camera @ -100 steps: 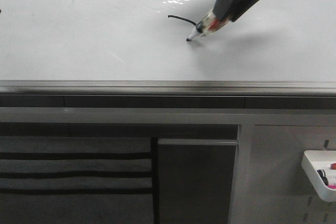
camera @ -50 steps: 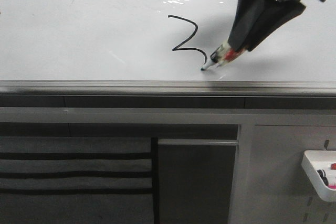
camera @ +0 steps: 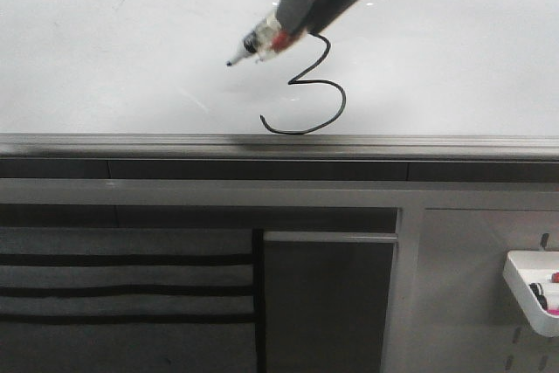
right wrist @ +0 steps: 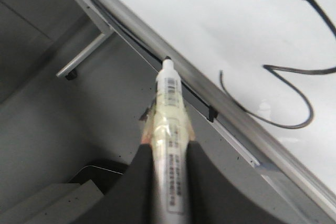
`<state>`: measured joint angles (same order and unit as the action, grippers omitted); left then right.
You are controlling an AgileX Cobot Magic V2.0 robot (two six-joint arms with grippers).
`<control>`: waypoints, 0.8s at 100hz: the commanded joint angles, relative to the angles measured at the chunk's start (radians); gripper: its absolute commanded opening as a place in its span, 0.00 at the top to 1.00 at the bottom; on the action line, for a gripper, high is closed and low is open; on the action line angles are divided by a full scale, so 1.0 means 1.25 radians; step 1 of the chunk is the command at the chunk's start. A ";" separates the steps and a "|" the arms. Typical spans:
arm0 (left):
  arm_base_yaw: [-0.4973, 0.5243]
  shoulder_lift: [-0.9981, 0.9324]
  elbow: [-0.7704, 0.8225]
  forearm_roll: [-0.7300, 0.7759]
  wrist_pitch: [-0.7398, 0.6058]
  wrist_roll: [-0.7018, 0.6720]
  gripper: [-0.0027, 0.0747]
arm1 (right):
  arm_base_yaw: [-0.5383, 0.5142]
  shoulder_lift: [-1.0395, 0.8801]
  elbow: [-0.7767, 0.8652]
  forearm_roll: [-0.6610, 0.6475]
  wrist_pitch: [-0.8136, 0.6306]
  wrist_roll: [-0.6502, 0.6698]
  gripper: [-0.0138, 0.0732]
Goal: Write number 3 on whiteboard
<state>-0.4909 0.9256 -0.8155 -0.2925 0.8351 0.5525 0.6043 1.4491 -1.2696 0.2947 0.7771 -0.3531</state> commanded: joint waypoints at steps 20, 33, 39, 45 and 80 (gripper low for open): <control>-0.025 -0.002 -0.025 -0.047 -0.054 0.105 0.53 | 0.067 -0.193 0.096 0.007 0.003 -0.218 0.85; -0.094 0.004 -0.041 -0.073 -0.070 0.230 0.53 | 0.073 -0.229 0.105 0.007 0.012 -0.322 0.85; -0.137 0.017 -0.050 -0.073 -0.087 0.259 0.53 | 0.073 -0.233 0.106 0.007 0.024 -0.396 0.85; -0.173 0.032 -0.057 -0.071 -0.121 0.259 0.53 | 0.073 -0.234 0.106 0.007 0.032 -0.436 0.85; -0.280 0.197 -0.148 -0.065 -0.250 0.274 0.53 | 0.073 -0.234 0.106 0.007 0.034 -0.443 0.85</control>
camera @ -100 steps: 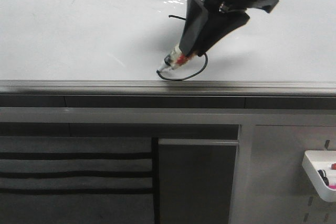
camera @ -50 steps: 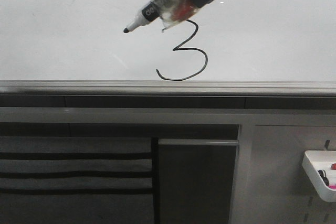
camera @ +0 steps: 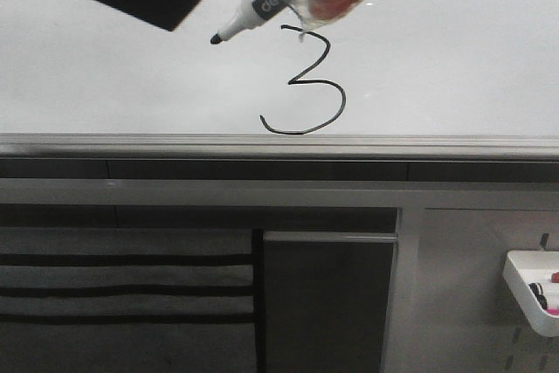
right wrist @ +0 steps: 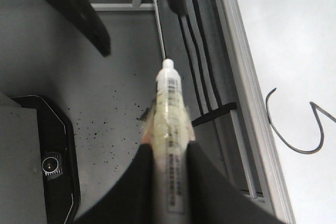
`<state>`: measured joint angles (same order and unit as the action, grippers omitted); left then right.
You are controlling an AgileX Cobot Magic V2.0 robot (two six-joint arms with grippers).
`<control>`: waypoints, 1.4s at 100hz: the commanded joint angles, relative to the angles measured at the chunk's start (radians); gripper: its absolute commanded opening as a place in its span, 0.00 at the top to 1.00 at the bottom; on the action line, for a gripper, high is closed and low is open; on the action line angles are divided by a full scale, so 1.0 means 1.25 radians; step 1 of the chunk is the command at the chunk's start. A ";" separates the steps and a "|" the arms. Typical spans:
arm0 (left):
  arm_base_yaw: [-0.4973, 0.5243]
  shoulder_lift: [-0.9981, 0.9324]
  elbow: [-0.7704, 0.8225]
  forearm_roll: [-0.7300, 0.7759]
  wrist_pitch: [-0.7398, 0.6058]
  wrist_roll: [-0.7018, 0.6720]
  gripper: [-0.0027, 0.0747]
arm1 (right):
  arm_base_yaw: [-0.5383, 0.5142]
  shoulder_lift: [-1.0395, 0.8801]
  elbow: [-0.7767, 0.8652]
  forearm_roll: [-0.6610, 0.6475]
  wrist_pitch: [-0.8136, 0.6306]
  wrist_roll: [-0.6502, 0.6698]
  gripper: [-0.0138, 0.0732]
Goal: Write number 3 on whiteboard
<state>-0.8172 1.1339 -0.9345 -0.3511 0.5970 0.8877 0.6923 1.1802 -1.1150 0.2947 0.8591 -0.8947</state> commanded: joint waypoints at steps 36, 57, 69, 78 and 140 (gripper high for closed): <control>-0.023 0.111 -0.107 -0.018 -0.041 0.006 0.63 | 0.002 -0.019 -0.018 0.007 -0.032 -0.010 0.85; -0.023 0.110 -0.107 -0.018 -0.041 0.006 0.84 | 0.002 -0.019 -0.018 0.016 -0.031 -0.010 0.85; -0.023 0.110 -0.107 -0.018 -0.041 0.006 0.91 | 0.002 -0.019 -0.018 0.019 -0.028 -0.010 0.85; -0.023 0.110 -0.107 -0.018 -0.041 0.006 0.96 | 0.002 -0.019 -0.018 0.021 -0.025 -0.010 0.85; 0.024 0.110 -0.107 -0.018 -0.045 -0.018 0.99 | -0.053 -0.057 -0.039 -0.055 -0.038 0.120 0.47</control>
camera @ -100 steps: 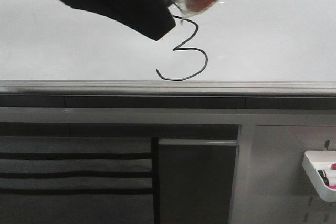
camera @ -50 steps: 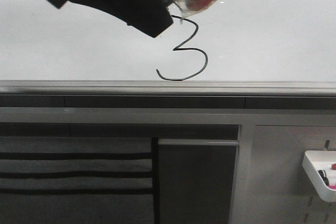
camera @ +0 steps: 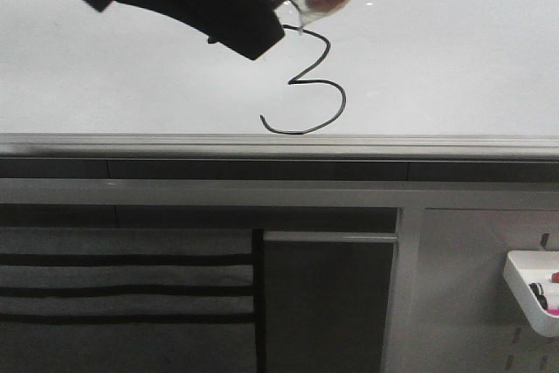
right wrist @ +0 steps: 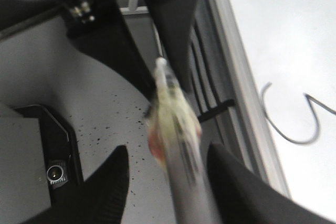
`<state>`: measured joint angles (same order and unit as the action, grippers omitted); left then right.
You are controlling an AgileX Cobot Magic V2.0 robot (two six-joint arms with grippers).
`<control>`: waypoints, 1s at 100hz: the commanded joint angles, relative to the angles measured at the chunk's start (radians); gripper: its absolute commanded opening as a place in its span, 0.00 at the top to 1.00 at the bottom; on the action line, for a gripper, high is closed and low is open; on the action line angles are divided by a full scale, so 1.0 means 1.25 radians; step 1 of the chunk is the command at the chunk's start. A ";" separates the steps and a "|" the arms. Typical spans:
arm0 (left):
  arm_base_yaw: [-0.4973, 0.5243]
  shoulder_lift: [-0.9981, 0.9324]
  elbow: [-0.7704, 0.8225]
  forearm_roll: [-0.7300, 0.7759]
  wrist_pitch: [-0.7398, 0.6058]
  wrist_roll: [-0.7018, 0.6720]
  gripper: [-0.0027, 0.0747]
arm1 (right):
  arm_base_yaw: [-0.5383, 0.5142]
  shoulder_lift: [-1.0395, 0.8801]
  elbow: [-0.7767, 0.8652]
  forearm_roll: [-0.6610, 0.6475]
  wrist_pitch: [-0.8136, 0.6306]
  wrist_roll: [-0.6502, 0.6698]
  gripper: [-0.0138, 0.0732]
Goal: Write number 3 on whiteboard
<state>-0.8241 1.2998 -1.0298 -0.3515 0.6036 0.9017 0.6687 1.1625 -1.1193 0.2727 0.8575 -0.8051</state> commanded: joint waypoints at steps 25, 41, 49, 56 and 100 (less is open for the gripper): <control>0.252 -0.019 -0.012 -0.018 -0.087 -0.180 0.99 | -0.236 -0.142 -0.036 -0.057 -0.016 0.124 0.48; 0.398 -0.007 0.042 -0.084 -0.218 -0.244 0.99 | -0.286 -0.157 -0.034 -0.052 0.012 0.124 0.48; 0.443 0.015 0.053 -0.149 -0.261 -0.244 0.99 | -0.286 -0.157 -0.034 -0.045 0.023 0.124 0.48; 0.467 0.040 0.054 -0.188 -0.277 -0.244 0.99 | -0.286 -0.154 -0.034 -0.035 0.028 0.124 0.48; 0.470 0.096 0.054 -0.219 -0.285 -0.244 0.97 | -0.286 -0.151 -0.033 -0.023 0.037 0.124 0.48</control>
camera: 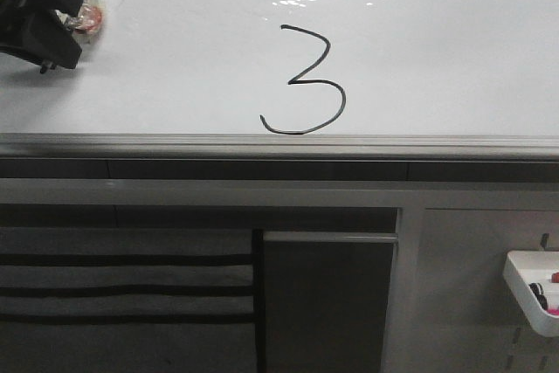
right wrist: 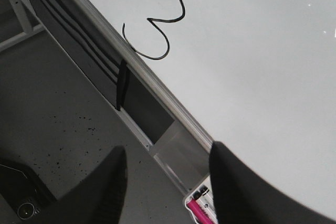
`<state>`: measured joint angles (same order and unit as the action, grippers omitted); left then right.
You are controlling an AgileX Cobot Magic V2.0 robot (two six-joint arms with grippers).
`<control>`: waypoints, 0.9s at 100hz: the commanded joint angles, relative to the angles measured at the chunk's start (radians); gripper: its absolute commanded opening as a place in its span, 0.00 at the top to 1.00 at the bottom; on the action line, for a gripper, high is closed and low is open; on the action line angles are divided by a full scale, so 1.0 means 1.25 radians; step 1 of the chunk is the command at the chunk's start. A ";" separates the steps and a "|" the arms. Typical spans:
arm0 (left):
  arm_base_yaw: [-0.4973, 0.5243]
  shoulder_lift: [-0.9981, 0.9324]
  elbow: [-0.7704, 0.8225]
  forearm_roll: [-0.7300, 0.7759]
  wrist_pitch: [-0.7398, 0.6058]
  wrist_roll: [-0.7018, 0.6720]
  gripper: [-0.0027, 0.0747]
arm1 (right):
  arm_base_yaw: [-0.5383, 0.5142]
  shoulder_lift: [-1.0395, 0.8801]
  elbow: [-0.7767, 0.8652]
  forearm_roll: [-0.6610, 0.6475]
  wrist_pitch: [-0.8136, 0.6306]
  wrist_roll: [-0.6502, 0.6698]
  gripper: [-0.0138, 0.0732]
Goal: Write number 3 on whiteboard
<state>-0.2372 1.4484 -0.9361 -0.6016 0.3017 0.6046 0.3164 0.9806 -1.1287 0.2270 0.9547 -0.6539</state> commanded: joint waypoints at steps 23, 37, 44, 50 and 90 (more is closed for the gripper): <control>0.000 -0.023 -0.021 -0.019 -0.044 -0.007 0.69 | -0.004 -0.005 -0.025 0.019 -0.041 0.003 0.48; 0.000 -0.023 -0.021 -0.019 -0.042 -0.007 0.56 | -0.004 -0.005 -0.025 0.019 -0.041 0.003 0.48; 0.000 -0.023 -0.021 -0.019 -0.042 -0.007 0.55 | -0.004 -0.005 -0.025 0.019 -0.040 0.003 0.48; 0.000 -0.023 -0.021 -0.019 -0.042 -0.007 0.55 | -0.004 -0.005 -0.025 0.019 -0.037 0.003 0.48; 0.000 -0.023 -0.021 -0.090 -0.039 -0.007 0.55 | -0.004 -0.005 -0.025 0.019 -0.008 0.003 0.48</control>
<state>-0.2372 1.4484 -0.9361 -0.6405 0.2980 0.6035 0.3164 0.9806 -1.1287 0.2348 0.9825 -0.6539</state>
